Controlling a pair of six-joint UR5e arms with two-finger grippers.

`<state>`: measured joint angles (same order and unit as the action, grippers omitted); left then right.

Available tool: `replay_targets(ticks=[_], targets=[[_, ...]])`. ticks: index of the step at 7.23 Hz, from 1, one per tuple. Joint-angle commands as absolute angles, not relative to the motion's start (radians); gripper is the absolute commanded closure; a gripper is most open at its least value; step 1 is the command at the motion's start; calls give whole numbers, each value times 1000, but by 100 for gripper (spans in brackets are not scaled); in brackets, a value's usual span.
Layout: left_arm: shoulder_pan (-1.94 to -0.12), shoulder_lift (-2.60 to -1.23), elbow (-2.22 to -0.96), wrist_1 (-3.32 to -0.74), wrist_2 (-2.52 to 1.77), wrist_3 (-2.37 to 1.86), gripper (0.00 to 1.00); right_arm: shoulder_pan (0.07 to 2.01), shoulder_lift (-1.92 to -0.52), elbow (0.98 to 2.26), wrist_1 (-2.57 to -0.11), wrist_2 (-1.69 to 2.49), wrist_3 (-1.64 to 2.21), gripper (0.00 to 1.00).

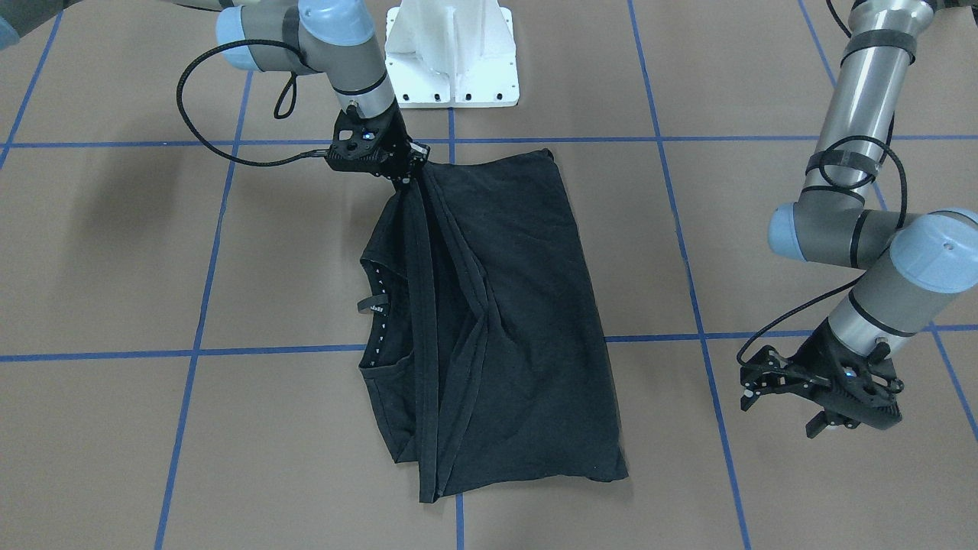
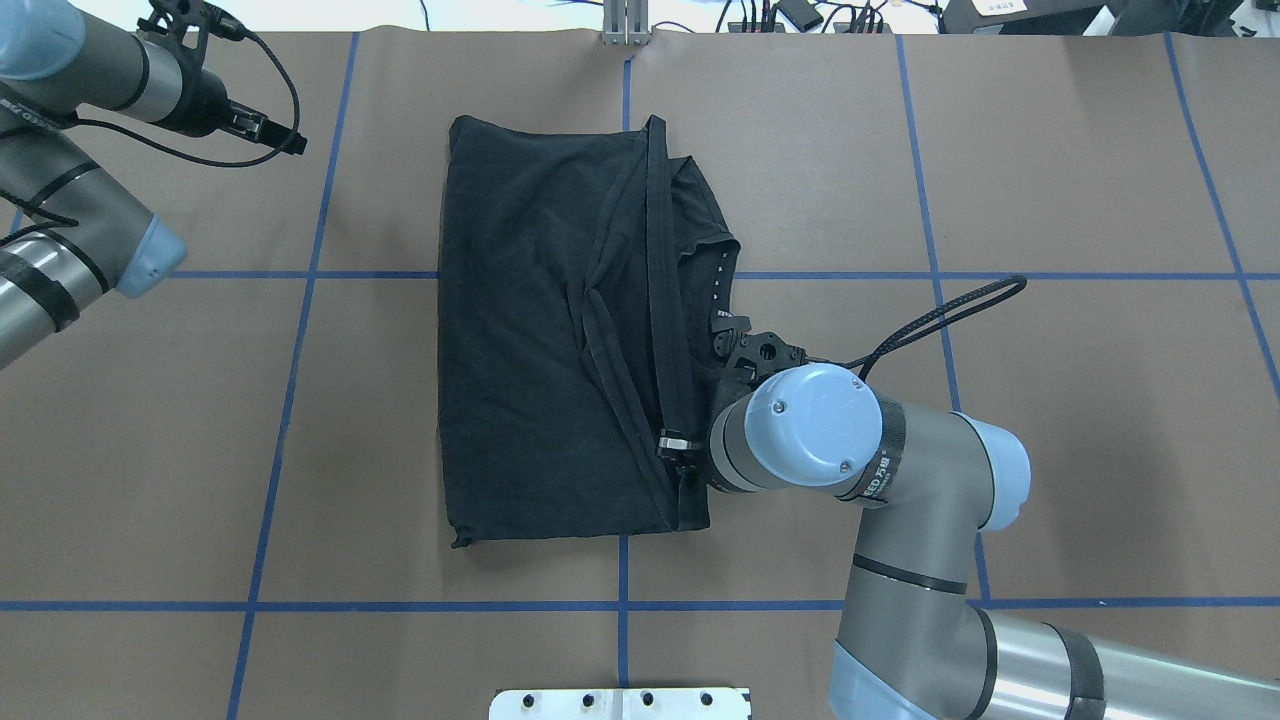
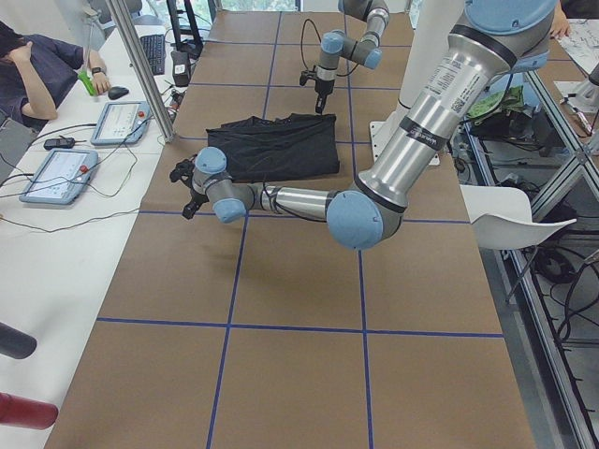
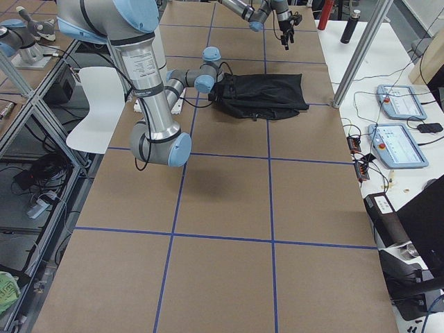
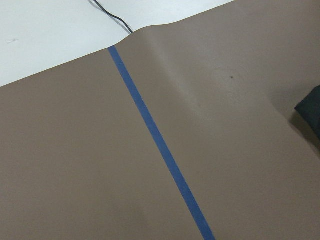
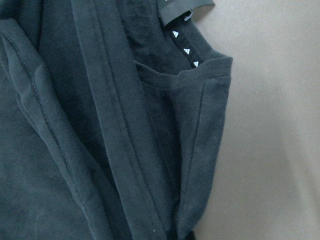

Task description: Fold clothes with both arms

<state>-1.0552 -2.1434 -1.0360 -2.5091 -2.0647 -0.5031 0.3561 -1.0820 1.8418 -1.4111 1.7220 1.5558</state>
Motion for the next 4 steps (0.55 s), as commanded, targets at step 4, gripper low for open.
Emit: replay_targets(ticks=[4], targets=[[-1054, -2146, -1042, -2508, -2065, -503, 0, 387, -1010, 1827, -1491, 1715, 1346, 0]])
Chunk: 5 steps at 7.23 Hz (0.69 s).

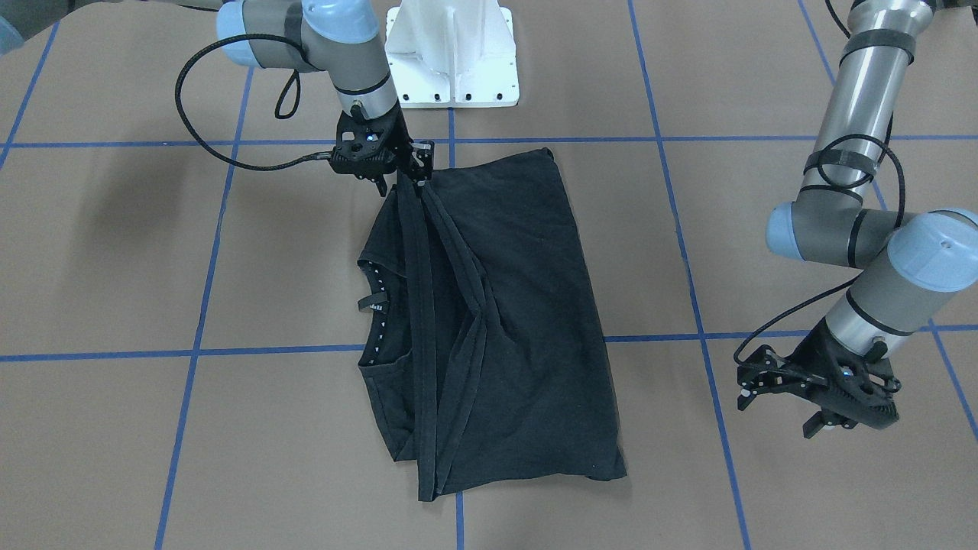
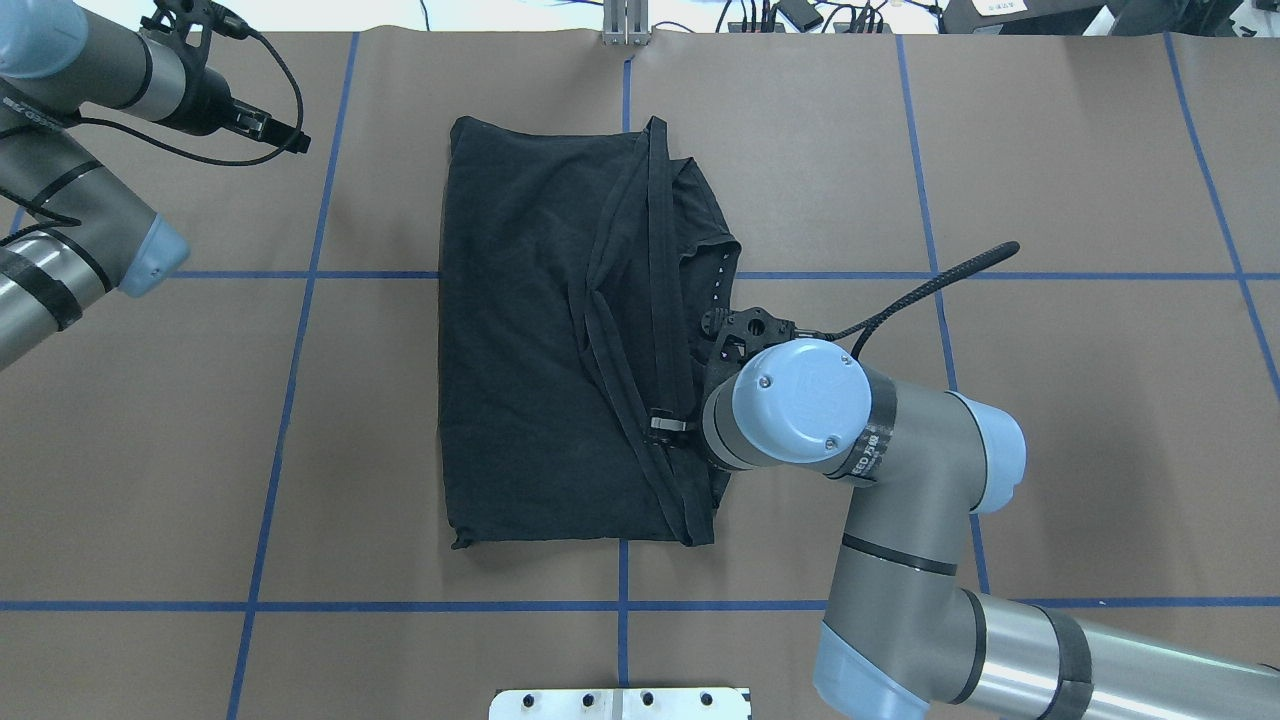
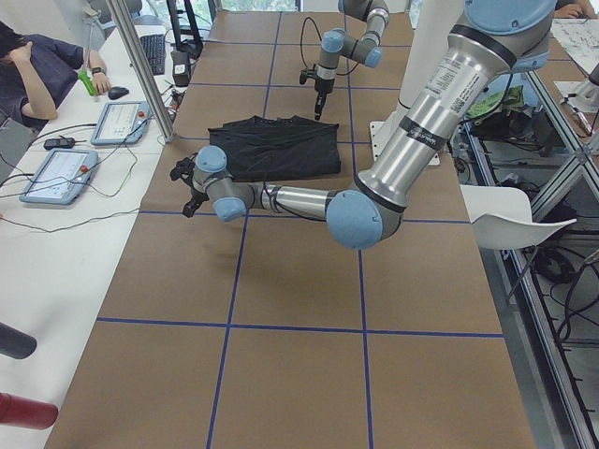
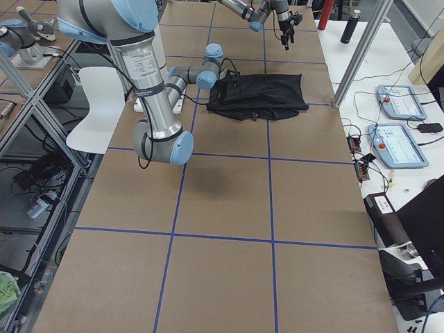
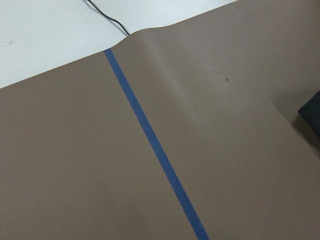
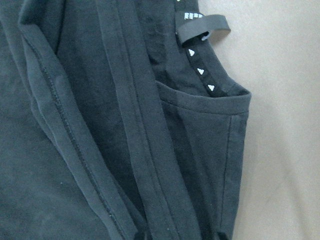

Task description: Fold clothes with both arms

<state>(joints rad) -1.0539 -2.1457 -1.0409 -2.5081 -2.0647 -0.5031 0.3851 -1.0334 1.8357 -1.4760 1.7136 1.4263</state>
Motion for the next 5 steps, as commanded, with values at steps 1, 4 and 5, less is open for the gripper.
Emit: replay_targets(ticks=[1, 4, 5], targets=[[-1054, -2146, -1040, -2508, -2065, -503, 0, 374, -987, 1809, -1512, 1710, 1250, 1], [-1054, -2146, -1042, -2508, -2065, -503, 0, 333, -838, 1660, -1648, 1617, 1054, 8], [-1052, -2146, -1040, -2508, -2065, -503, 0, 331, -803, 1629, -1685, 1599, 1031, 13]])
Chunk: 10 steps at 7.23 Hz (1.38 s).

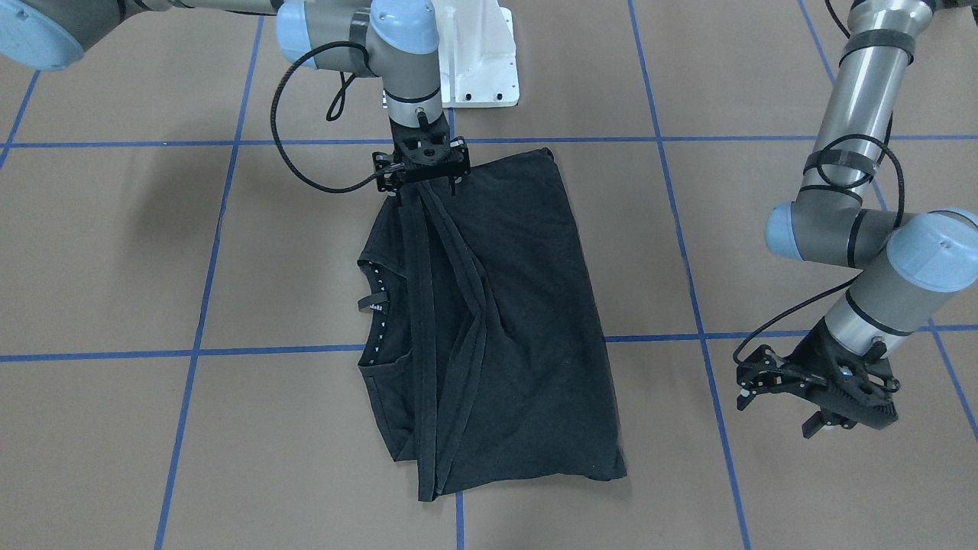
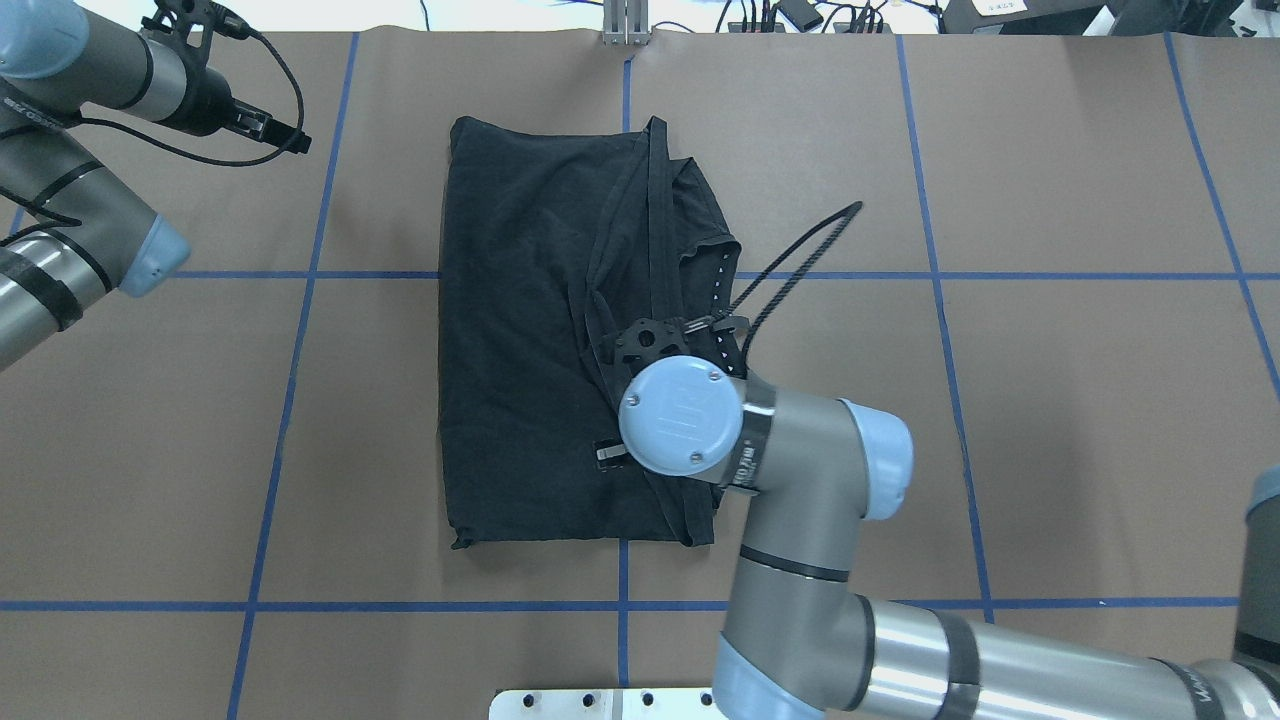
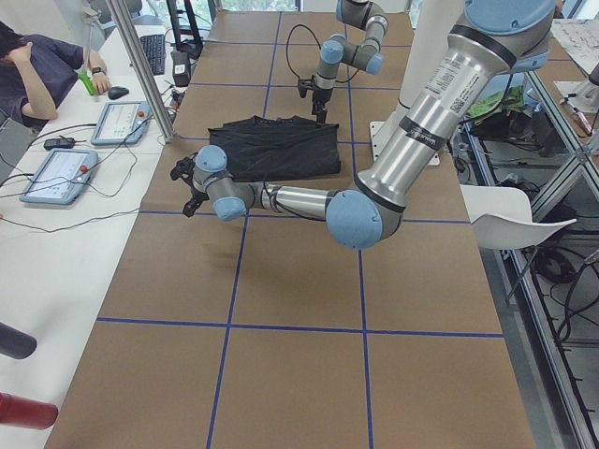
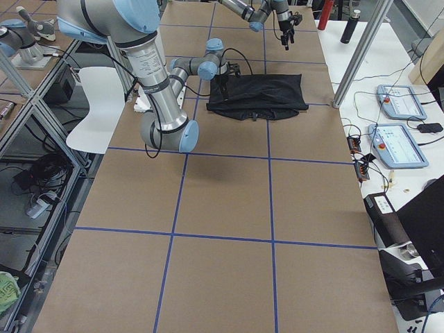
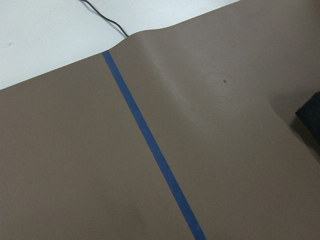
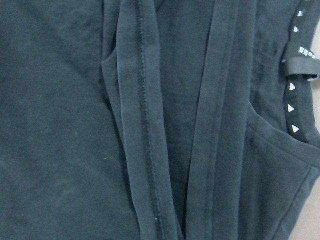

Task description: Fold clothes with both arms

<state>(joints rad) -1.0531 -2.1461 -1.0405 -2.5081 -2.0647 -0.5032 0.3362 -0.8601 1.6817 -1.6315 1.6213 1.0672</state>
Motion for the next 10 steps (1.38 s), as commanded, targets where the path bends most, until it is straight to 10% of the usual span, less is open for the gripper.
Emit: replay_targets(ticks=[1, 6, 10], targets=[[-1054, -2146, -1040, -2508, -2065, -503, 0, 316, -802, 1621, -1712, 1545, 962, 17], [-1052, -2146, -1040, -2507, -2065, -503, 0, 287, -801, 1597, -1752, 1454, 885, 22], [-1052, -2149, -1039, -2505, -2065, -503, 0, 333, -816, 1632, -1766, 1445, 767, 45]])
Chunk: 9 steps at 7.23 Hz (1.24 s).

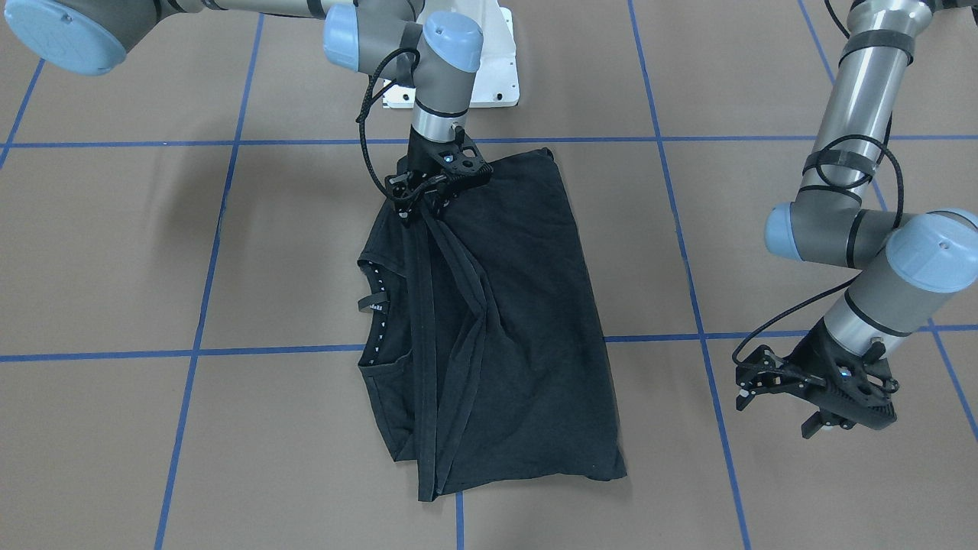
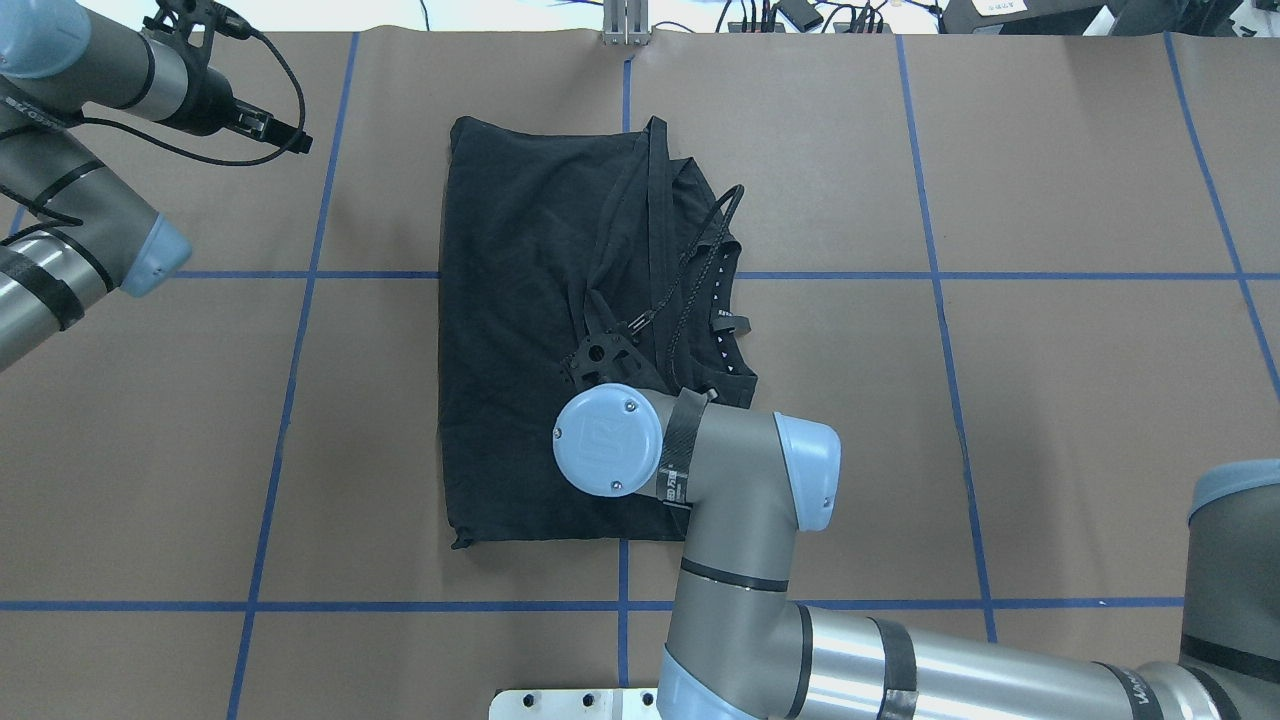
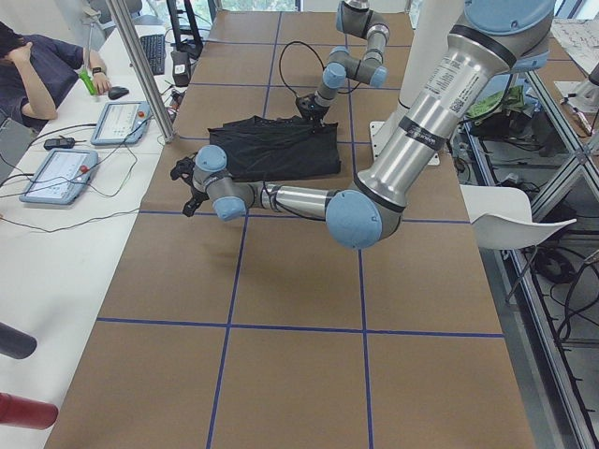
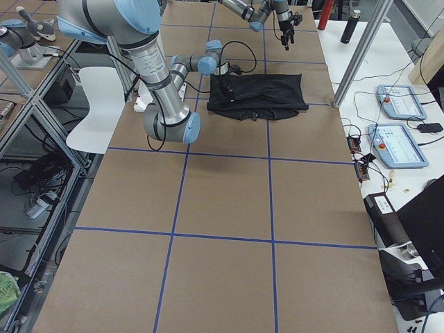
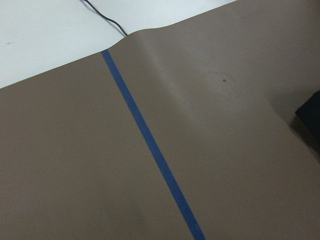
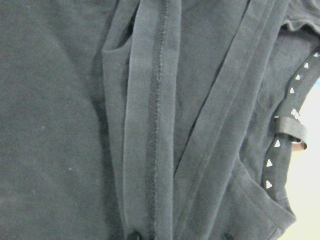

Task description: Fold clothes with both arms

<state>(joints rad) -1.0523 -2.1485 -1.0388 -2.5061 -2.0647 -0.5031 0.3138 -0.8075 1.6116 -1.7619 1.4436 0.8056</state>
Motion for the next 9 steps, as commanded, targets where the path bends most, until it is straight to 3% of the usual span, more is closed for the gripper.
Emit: replay_targets(ticks=[1, 3, 4, 8, 9], targets=[[-1052, -2151, -1039, -2505, -2065, -503, 0, 337, -848, 1682, -1785, 1445, 740, 45], [-1049, -2151, -1037, -2505, -2065, -503, 0, 334, -977, 1822, -1793, 1447, 732, 45], [-1049, -2151, -1037, -2505, -2063, -503, 0, 324, -973, 1839, -1796, 1453, 732, 45], [-1048, -2151, -1037, -2505, -2065, -503, 0, 293, -729, 1708, -1946, 1491, 810, 39], [-1048, -2151, -1035, -2505, -2063, -503, 0, 261, -726, 1683, -1962, 1486, 839, 39]])
